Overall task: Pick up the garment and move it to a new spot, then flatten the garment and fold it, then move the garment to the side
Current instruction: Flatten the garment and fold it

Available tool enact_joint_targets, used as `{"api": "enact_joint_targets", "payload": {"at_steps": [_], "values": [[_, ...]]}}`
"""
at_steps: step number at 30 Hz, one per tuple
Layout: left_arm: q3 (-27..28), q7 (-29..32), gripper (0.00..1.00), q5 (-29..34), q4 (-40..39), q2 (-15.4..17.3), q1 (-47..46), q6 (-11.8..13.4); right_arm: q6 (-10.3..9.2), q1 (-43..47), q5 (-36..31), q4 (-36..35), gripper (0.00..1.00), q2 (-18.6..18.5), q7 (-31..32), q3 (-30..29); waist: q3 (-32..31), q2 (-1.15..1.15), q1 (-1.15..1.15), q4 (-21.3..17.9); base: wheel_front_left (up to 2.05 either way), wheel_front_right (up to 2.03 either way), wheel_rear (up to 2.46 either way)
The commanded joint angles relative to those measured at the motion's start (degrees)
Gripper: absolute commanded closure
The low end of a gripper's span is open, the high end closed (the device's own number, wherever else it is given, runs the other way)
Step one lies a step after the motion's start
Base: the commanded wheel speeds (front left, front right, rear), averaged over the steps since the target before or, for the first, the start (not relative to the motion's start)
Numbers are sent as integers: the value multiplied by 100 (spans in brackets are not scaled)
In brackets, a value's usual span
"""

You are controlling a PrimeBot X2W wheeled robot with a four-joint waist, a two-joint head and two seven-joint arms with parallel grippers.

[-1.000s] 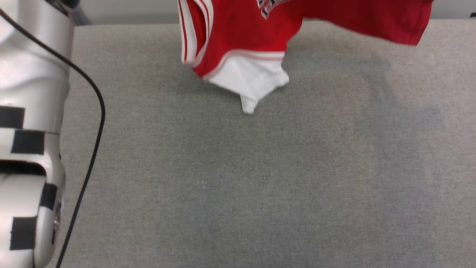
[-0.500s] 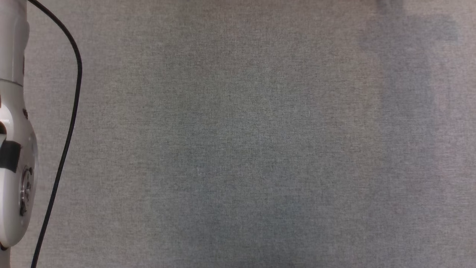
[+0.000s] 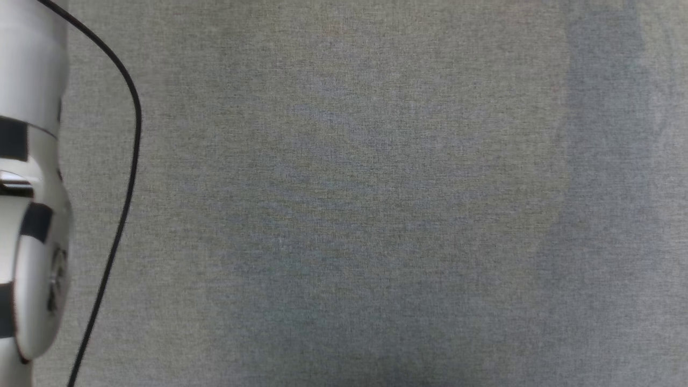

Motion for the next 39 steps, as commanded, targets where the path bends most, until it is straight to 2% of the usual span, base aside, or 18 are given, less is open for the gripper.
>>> {"api": "enact_joint_targets", "payload": {"at_steps": [1,6,7,9,10,11,16,23,29,39], "values": [[27,-55,100,-115,43,-79,254,-33,-9,157,95,15,100,6,-76,119,27,0,-1,12,0,0,0],[10,-158,100,-502,-70,-241,1187,-62,-9,1043,503,-66,100,-17,-296,489,-303,0,-1,18,0,0,0],[-177,-192,100,-818,-462,-260,2060,-65,-9,1768,802,-201,100,-98,-410,713,-621,0,-1,35,0,0,0],[-296,-206,100,-1051,-781,-232,2656,-65,-9,2243,997,-308,100,-175,-471,822,-835,0,-1,63,0,0,0],[-425,-221,100,-1306,-1242,-87,3483,-66,-9,2868,1227,-483,100,-277,-530,970,-1140,0,-1,70,0,0,0],[-432,-226,100,-1379,-1427,-6,3785,-66,-9,3076,1335,-566,100,-299,-553,1001,-1249,0,-1,52,0,0,0],[-306,-233,100,-1437,-2183,245,5086,-66,-9,3998,1621,-786,100,-408,-670,1129,-1855,0,-1,63,0,0,0],[-195,-235,100,-1276,-2993,362,6780,57,-9,5240,1836,-1155,100,-559,-834,1125,-2703,0,-1,158,0,0,0],[-135,-74,100,-1345,-3793,567,7898,379,-9,6264,1846,-1652,100,-674,-840,1022,-3206,0,-1,222,0,0,0],[38,500,100,-1640,-5463,814,9841,1174,-9,8006,1536,-2704,100,-674,-487,366,-3776,0,-1,290,0,0,0]]}}
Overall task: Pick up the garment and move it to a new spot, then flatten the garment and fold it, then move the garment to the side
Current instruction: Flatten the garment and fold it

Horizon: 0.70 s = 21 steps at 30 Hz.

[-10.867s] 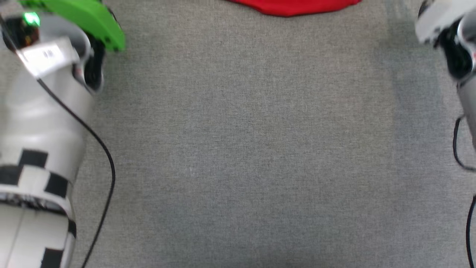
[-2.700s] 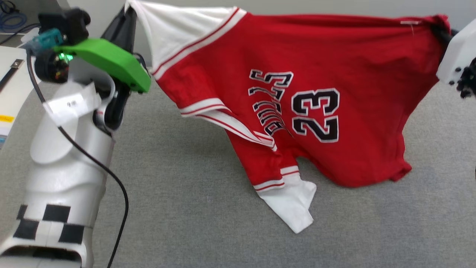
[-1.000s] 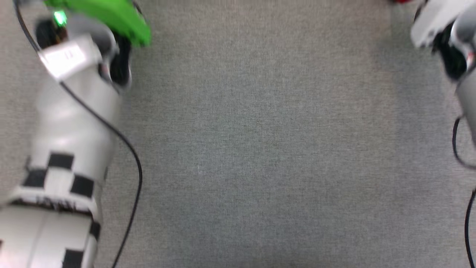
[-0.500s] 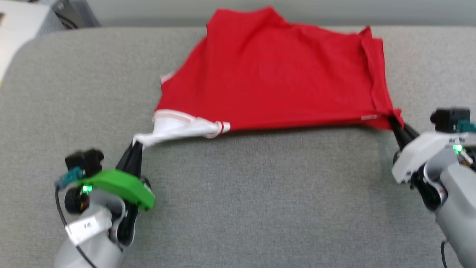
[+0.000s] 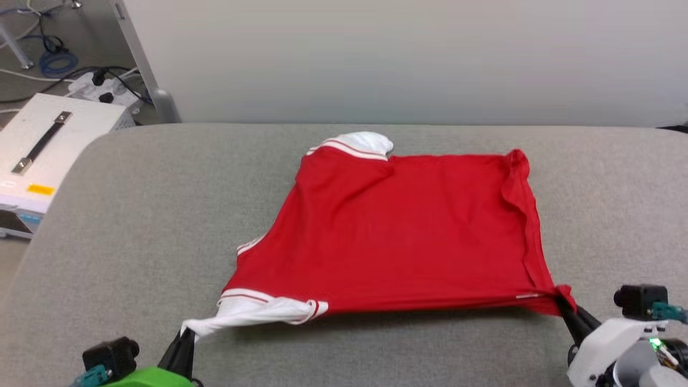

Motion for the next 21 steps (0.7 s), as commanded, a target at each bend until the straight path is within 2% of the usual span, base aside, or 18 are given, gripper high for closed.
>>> {"api": "enact_joint_targets", "payload": {"at_steps": [1,8,12,17,21], "values": [[109,19,100,-52,-202,146,288,153,-12,309,-100,-155,100,-28,99,-210,-274,0,1,86,0,0,0],[238,224,100,-154,-1151,321,1178,515,-12,1680,-693,-1330,100,192,826,-1280,-336,0,1,176,0,0,0],[275,353,100,-162,-1639,400,1400,680,-12,2377,-1121,-2228,100,512,1410,-1966,-240,0,1,214,0,0,0],[193,445,100,-124,-1964,414,1124,649,-12,2729,-1565,-3306,100,986,2166,-2520,-32,0,1,181,0,0,0],[38,470,100,-28,-1883,382,548,472,-12,2545,-1780,-3821,100,1043,2638,-2631,216,0,1,141,0,0,0]]}}
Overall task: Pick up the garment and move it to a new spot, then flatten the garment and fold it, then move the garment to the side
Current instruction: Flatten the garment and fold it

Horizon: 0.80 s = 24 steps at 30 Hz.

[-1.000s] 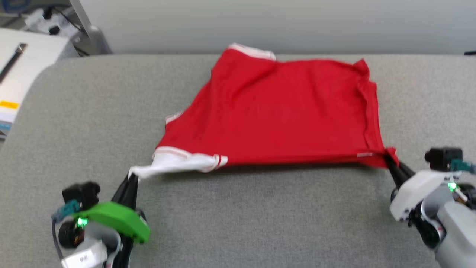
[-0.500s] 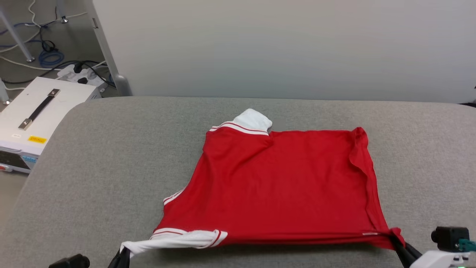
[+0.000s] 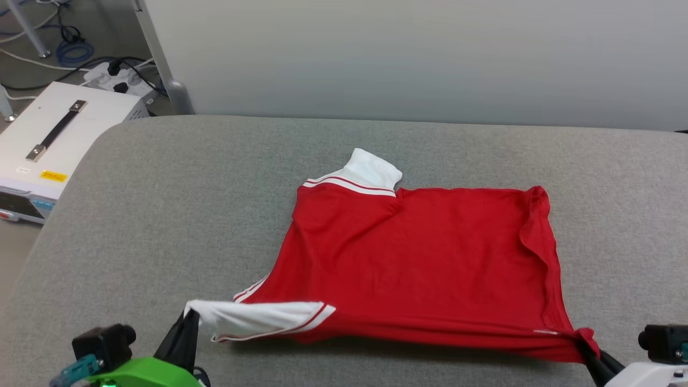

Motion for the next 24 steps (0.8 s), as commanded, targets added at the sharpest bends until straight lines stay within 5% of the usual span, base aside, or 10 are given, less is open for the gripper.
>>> {"api": "enact_joint_targets", "payload": {"at_steps": [1,10,24], "values": [[-26,16,100,63,79,22,-319,-72,-10,-185,-82,-98,100,-50,105,-62,203,0,1,-48,0,0,0],[-357,-43,100,123,1194,-335,-1762,-555,-10,-1039,-447,31,100,-379,399,228,708,0,1,-80,0,0,0],[-803,-141,100,95,3165,-872,-2898,-1215,-10,-2038,-264,1540,100,-591,-93,749,1292,0,1,-86,0,0,0]]}}
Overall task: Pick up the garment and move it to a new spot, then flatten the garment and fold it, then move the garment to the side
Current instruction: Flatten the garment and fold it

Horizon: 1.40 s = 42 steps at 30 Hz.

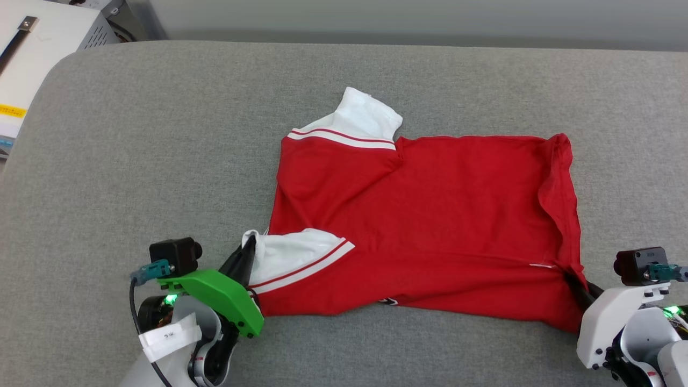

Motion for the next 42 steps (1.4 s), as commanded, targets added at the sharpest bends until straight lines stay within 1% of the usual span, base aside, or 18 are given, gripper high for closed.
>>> {"api": "enact_joint_targets", "payload": {"at_steps": [1,2,3,4,5,6,7,8,13,17,22,27,29,30,31,34,38,42], "values": [[-43,-3,100,22,127,-61,-140,-89,-5,-138,60,128,100,-26,-100,62,65,0,-1,-3,0,0,0],[-78,2,100,21,222,-82,-166,-123,-5,-169,74,214,100,-23,-142,93,70,0,-1,-6,0,0,0],[-118,4,100,24,331,-104,-197,-159,-5,-202,75,320,96,-27,-197,132,71,0,-1,-7,0,0,0],[-139,-15,100,26,407,-120,-224,-183,-5,-226,89,402,89,-22,-238,157,68,0,-1,-6,0,0,0],[-158,-46,100,26,496,-140,-251,-208,-5,-248,114,498,77,-4,-294,184,44,0,-1,-6,0,0,0],[-168,-55,100,8,564,-162,-263,-226,-5,-259,125,562,63,5,-334,209,27,0,-1,-7,0,0,0],[-181,-67,28,-22,712,-192,-282,-250,-5,-274,159,662,0,21,-494,259,-40,0,-1,-7,0,0,0],[-176,-92,0,-29,777,-198,-294,-254,-5,-276,182,700,0,39,-611,275,-80,0,-1,-8,0,0,0],[-103,-273,0,-15,928,-146,-339,-203,-5,-240,198,672,0,168,-1373,212,-313,0,-1,-35,0,0,0],[-21,-377,0,55,944,0,-344,-33,-5,-139,10,545,0,315,-2037,-8,-526,0,-1,-73,0,0,0],[33,-220,0,169,813,337,-311,222,-5,95,-356,233,0,623,-2364,-280,-768,0,-1,-154,0,0,0],[13,571,0,71,494,742,-230,322,-5,345,-571,-152,0,882,-2281,-437,-886,0,-1,-235,0,0,0],[-63,1161,0,-26,231,941,-177,311,-5,453,-632,-303,0,962,-2212,-494,-907,0,-1,-253,0,0,0],[-132,2002,0,-271,-177,1184,-68,291,-5,559,-676,-456,0,1038,-2144,-560,-908,0,-1,-274,0,0,0],[-132,2379,0,-449,-340,1235,12,329,-5,584,-689,-502,0,1061,-2122,-576,-901,0,-1,-288,0,0,0],[-142,3212,0,-767,-870,1470,207,487,-5,619,-718,-602,0,1126,-2061,-624,-852,0,-1,-326,0,0,0],[-109,3814,0,-1030,-1358,1654,444,758,-5,593,-706,-668,0,1173,-2030,-630,-739,0,-1,-386,0,0,0],[-159,4019,0,-1051,-1626,1702,573,940,-5,512,-654,-693,0,1187,-2015,-622,-553,0,-1,-449,0,0,0]]}}
